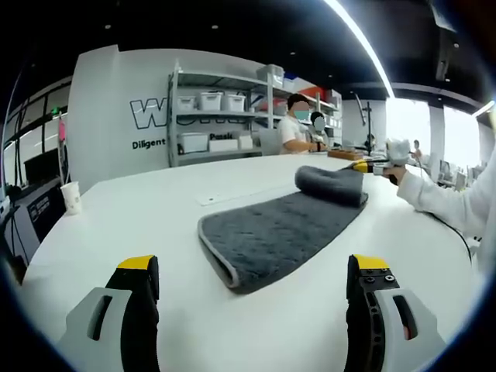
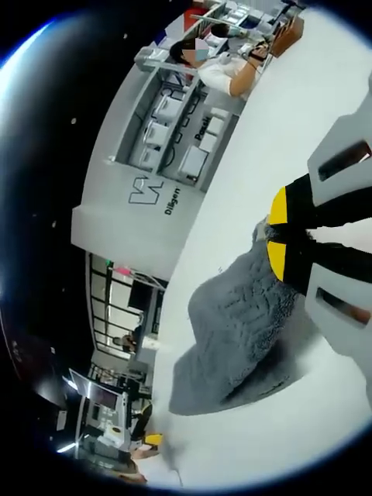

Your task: Open the folded towel by lifting each exposed corner and separating the folded layers until the towel lies flat within the target outline without major curled edges

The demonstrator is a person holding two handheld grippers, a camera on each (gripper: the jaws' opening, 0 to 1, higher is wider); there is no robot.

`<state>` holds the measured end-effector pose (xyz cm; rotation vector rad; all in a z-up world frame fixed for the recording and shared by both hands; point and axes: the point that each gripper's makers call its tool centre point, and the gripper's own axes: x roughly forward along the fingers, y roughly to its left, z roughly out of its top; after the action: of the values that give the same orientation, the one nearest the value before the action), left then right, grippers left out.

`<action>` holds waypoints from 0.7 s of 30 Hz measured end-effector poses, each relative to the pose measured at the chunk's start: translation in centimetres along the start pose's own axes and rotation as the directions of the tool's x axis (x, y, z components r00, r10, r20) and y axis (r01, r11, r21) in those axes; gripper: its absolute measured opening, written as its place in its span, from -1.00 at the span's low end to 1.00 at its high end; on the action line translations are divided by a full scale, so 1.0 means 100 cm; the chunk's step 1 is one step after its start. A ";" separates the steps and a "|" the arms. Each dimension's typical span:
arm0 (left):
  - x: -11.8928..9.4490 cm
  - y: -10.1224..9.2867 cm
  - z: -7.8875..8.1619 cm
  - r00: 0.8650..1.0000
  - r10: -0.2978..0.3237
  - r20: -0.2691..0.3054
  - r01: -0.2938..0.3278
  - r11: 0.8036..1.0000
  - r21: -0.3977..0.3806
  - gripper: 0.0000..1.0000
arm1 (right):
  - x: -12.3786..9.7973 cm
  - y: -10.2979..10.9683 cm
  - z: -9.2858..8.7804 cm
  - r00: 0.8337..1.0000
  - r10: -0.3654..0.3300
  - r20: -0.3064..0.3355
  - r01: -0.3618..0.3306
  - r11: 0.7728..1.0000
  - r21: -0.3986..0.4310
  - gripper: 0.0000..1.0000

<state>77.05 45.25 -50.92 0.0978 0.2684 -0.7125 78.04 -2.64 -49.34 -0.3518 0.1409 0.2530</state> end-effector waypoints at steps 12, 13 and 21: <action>0.003 0.000 -0.006 1.000 0.004 -0.022 -0.004 1.000 0.004 0.99 | -0.021 -0.034 -0.021 0.997 -0.073 -0.026 0.074 0.997 0.032 -1.00; 0.003 0.001 -0.006 1.000 0.006 -0.023 -0.005 1.000 0.005 0.99 | -0.023 -0.036 -0.021 0.997 -0.078 -0.027 0.079 0.996 0.035 -1.00; 0.005 0.002 -0.009 0.999 0.010 -0.035 -0.010 1.000 0.004 0.99 | -0.041 -0.062 -0.036 0.990 -0.132 -0.042 0.134 0.989 0.056 -1.00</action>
<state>77.38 45.26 -51.91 0.1158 0.2999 -0.7020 75.41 -10.45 -49.89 -0.3063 0.1615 0.1102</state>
